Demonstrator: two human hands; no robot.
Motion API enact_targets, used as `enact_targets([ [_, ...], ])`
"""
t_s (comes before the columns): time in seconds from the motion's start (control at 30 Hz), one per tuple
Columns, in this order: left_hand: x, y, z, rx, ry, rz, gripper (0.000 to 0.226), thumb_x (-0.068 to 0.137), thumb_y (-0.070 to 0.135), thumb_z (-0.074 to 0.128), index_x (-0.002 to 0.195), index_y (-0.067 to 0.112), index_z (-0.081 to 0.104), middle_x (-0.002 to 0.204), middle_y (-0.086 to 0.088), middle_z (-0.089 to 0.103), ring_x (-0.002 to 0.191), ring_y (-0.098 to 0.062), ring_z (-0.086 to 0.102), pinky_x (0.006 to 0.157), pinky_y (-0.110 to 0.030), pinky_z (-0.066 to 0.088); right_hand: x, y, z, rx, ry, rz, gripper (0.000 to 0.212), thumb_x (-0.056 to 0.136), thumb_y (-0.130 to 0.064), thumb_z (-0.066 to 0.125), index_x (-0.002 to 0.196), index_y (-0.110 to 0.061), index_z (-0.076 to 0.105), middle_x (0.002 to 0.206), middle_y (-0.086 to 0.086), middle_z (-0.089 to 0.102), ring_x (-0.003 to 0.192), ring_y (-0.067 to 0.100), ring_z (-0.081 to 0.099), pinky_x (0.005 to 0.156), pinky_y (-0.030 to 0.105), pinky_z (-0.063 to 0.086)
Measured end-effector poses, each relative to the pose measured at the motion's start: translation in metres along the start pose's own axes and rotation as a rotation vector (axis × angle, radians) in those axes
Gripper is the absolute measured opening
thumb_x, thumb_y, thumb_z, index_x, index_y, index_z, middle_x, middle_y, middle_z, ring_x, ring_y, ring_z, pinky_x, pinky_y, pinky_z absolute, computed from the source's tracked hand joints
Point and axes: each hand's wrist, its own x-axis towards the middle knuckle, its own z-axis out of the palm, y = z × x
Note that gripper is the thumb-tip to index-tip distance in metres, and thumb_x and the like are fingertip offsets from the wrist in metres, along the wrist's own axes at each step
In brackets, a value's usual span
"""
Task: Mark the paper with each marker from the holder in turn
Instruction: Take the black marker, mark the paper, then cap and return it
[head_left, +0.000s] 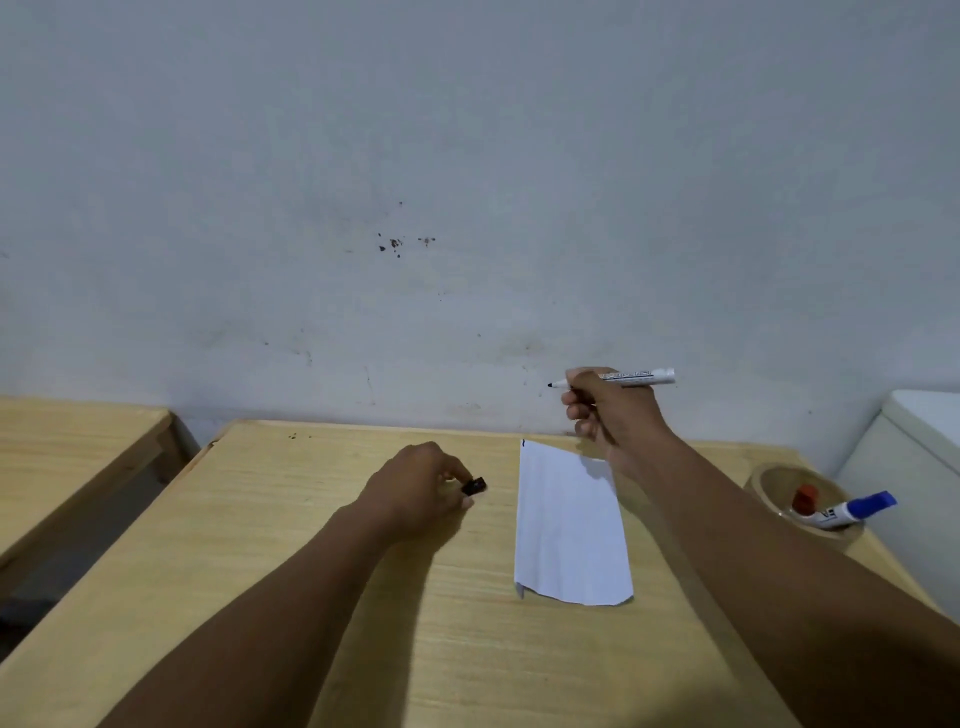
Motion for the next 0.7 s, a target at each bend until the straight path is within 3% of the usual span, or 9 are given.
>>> enact_targets([
  [0.13,-0.010,0.003,0.007,-0.013,0.061,-0.022,0.018,0.088,0.034,0.067,0.102,0.030,0.078,0.094,0.010,0.059,0.090,-0.014,0.057,0.070,-0.029,0.043,-0.028,-0.009,-0.012,0.018,-0.134,0.075,0.011,0.094,-0.010,0.063,0.102,-0.004,0.069,0.077,0.013,0.065,0.060,0.022,0.066,0.050,0.026,0.049],
  [0.3,-0.016,0.017,0.001,-0.242,0.147,-0.085,0.009,0.075,0.034,0.066,0.071,0.027,0.070,0.080,0.009,0.074,0.082,-0.014,0.068,0.070,-0.030,0.054,-0.053,-0.020,-0.032,-0.023,-0.127,0.098,0.013,0.093,-0.014,0.055,0.089,-0.004,0.061,0.070,0.016,0.068,0.052,0.024,0.061,0.052,0.029,0.043],
  [0.43,-0.022,0.047,-0.017,-0.461,0.200,-0.051,0.013,0.083,0.020,0.064,0.075,0.013,0.072,0.076,-0.001,0.077,0.073,-0.016,0.071,0.063,-0.025,0.051,-0.068,-0.027,-0.040,-0.099,-0.121,0.064,0.016,0.094,-0.016,0.063,0.084,-0.004,0.064,0.064,0.011,0.067,0.045,0.016,0.056,0.042,0.024,0.040],
  [0.7,-0.024,0.107,-0.062,-0.763,-0.075,0.084,0.011,0.098,0.018,0.061,0.094,0.011,0.068,0.100,-0.014,0.078,0.081,-0.026,0.078,0.078,-0.033,0.053,-0.090,-0.049,-0.057,0.035,-0.081,0.000,0.019,0.093,-0.017,0.070,0.081,-0.003,0.068,0.063,0.010,0.066,0.043,0.014,0.059,0.041,0.020,0.042],
])
